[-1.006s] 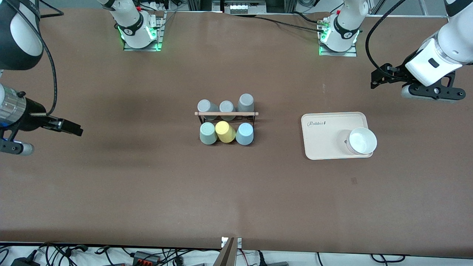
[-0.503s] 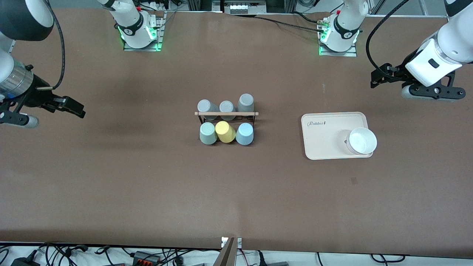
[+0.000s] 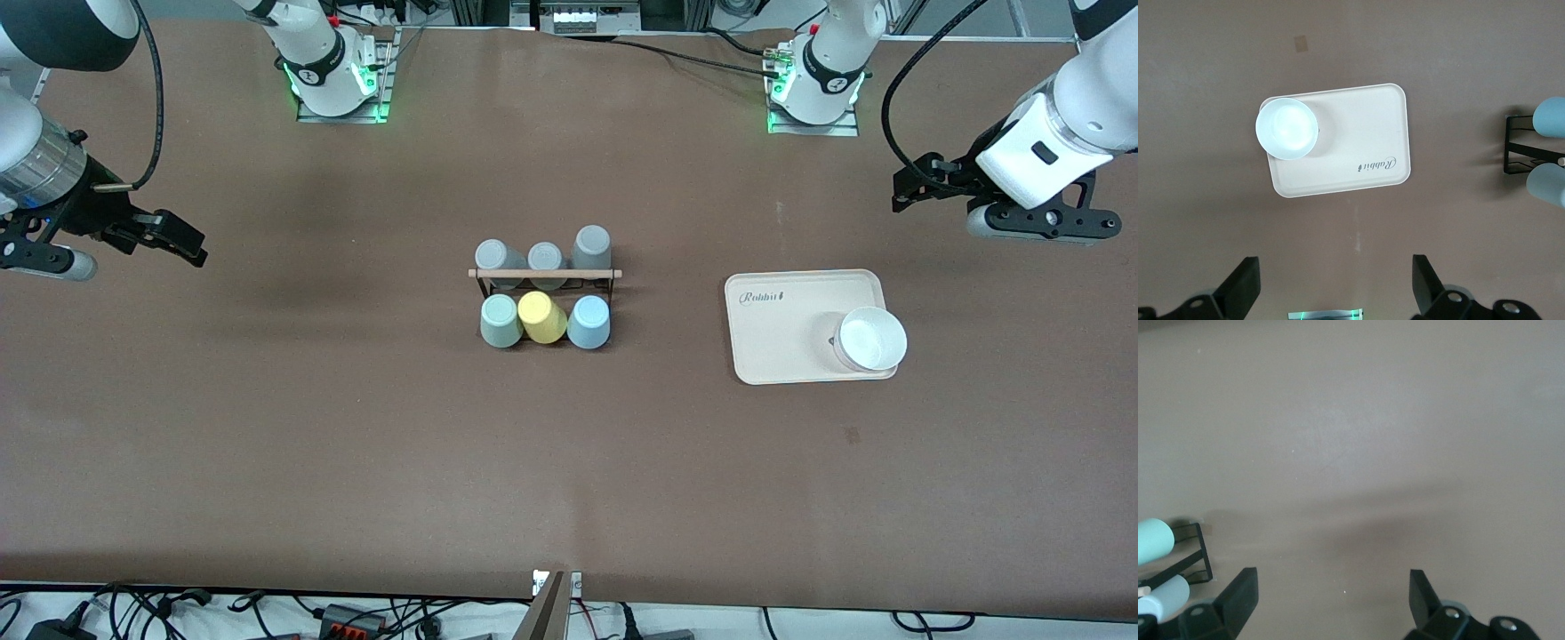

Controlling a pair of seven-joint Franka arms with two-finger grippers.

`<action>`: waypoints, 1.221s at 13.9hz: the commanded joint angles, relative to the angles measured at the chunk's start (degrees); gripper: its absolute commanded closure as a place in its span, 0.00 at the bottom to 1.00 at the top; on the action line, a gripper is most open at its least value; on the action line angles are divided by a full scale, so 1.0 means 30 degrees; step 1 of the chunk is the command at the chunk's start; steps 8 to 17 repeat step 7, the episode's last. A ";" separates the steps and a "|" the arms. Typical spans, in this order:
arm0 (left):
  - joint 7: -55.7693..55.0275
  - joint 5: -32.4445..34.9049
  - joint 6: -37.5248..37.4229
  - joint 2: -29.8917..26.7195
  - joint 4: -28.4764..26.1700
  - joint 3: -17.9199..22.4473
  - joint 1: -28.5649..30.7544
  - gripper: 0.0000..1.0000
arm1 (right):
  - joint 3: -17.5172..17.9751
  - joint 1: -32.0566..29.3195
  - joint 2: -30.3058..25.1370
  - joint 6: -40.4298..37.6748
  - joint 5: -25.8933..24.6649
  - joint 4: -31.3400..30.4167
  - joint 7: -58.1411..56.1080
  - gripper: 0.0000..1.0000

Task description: Hang scattered cups on rack with three cups

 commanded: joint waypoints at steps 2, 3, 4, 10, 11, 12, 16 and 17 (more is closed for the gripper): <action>-0.0173 -0.0175 -0.0354 0.0069 0.0314 -0.0080 0.0167 0.00 | 0.0272 -0.0263 0.0515 -0.0988 -0.0148 0.1546 -0.0483 0.00; -0.0173 -0.0146 -0.0354 0.0069 0.0314 -0.0051 0.0196 0.00 | 0.0272 -0.0293 0.0574 -0.1047 -0.0119 0.1575 -0.0512 0.00; -0.0173 -0.0175 -0.0354 0.0069 0.0314 -0.0050 0.0196 0.00 | 0.0272 -0.0293 0.0545 -0.1048 -0.0032 0.1604 -0.0426 0.00; -0.0173 -0.0146 -0.0354 0.0069 0.0314 -0.0021 0.0196 0.00 | 0.0272 -0.0323 0.0545 -0.1077 -0.0148 0.1663 -0.0483 0.00; -0.0173 -0.0146 -0.0354 0.0069 0.0314 -0.0021 0.0196 0.00 | 0.0272 -0.0323 0.0545 -0.1077 -0.0148 0.1663 -0.0483 0.00; -0.0173 -0.0146 -0.0354 0.0069 0.0314 -0.0021 0.0196 0.00 | 0.0272 -0.0323 0.0545 -0.1077 -0.0148 0.1663 -0.0483 0.00; -0.0173 -0.0146 -0.0354 0.0069 0.0314 -0.0021 0.0196 0.00 | 0.0272 -0.0323 0.0545 -0.1077 -0.0148 0.1663 -0.0483 0.00; -0.0173 -0.0146 -0.0354 0.0069 0.0314 -0.0021 0.0196 0.00 | 0.0272 -0.0323 0.0545 -0.1077 -0.0148 0.1663 -0.0483 0.00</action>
